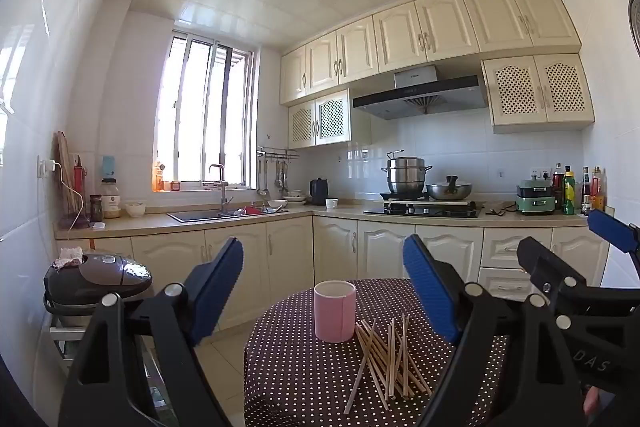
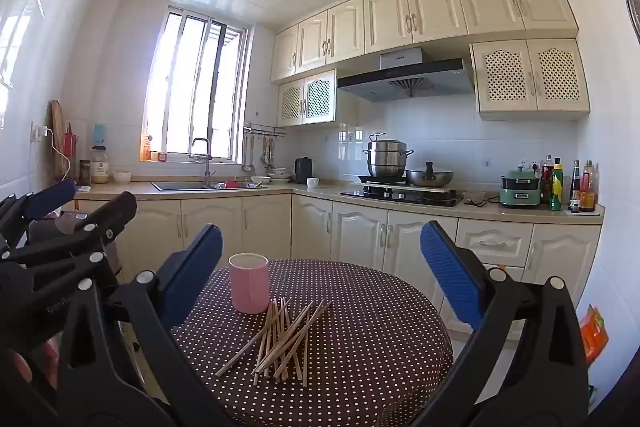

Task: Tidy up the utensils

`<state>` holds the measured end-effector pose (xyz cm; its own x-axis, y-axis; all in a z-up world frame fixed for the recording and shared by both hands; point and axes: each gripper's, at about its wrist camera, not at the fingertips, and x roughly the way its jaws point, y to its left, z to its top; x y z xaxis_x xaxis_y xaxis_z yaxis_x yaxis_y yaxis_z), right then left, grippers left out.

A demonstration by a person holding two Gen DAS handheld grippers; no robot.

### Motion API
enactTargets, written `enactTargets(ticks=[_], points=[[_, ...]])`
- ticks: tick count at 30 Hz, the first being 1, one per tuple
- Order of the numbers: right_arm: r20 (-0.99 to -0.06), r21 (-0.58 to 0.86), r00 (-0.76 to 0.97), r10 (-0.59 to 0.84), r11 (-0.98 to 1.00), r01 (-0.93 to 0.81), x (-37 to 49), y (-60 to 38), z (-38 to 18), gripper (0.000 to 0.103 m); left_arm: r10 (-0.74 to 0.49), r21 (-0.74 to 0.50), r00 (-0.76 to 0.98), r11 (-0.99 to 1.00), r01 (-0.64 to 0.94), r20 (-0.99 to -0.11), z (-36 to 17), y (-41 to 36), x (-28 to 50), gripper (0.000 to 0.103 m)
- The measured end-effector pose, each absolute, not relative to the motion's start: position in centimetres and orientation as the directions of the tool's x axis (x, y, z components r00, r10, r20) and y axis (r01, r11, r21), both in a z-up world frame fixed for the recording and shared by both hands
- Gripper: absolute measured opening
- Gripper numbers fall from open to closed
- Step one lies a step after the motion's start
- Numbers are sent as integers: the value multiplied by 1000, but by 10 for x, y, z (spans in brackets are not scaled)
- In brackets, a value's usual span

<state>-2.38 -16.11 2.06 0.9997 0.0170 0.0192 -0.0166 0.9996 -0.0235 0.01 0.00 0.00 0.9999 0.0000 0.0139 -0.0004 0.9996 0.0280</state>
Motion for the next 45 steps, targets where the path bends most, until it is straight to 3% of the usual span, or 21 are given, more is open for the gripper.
enactTargets(ticks=[45], points=[[11, -21, 1000, 12, 1000, -12, -21, -164, 11, 97, 2, 31, 1000, 1000, -3, 21, -1, -2, -4, 81]])
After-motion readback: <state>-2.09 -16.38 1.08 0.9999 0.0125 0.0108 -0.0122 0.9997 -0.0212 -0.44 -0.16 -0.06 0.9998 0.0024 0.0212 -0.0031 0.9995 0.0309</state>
